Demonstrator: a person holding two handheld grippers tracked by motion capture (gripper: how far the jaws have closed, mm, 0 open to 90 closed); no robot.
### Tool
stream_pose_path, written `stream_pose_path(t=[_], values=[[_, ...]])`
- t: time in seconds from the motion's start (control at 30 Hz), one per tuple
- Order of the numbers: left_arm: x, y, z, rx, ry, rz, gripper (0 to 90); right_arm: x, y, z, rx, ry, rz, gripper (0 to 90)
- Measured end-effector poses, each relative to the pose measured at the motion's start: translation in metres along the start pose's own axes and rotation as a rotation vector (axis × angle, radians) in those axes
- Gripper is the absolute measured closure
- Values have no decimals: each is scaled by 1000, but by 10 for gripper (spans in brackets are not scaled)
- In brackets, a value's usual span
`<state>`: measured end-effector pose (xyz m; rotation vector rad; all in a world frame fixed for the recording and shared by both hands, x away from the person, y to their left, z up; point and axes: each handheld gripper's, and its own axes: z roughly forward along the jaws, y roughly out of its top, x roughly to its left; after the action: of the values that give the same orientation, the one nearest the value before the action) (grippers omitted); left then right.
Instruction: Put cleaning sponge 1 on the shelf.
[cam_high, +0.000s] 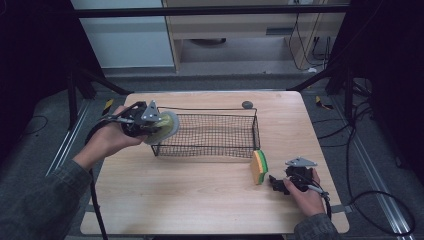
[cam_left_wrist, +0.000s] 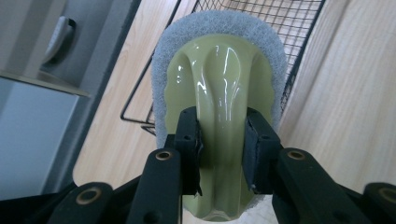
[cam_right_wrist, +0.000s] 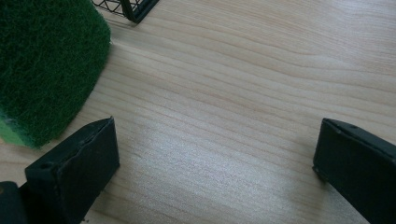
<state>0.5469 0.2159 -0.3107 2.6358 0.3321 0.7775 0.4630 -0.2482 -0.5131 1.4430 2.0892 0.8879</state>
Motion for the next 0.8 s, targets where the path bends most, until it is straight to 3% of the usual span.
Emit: stream_pose_path(t=[0.17,0.47,0.67,0.8], values=[[5,8,3,10,30,24,699,0,0,0,-5,-3,-7,7],[18,18,11,15,39,63,699,0,-1,-1,-2,-2,-4,5],[15,29,21,44,43,109,698,0,-1,-1,-2,-2,-4,5],[12,35,25,38,31,134,699,0,-1,-1,-2,-2,-4,5]])
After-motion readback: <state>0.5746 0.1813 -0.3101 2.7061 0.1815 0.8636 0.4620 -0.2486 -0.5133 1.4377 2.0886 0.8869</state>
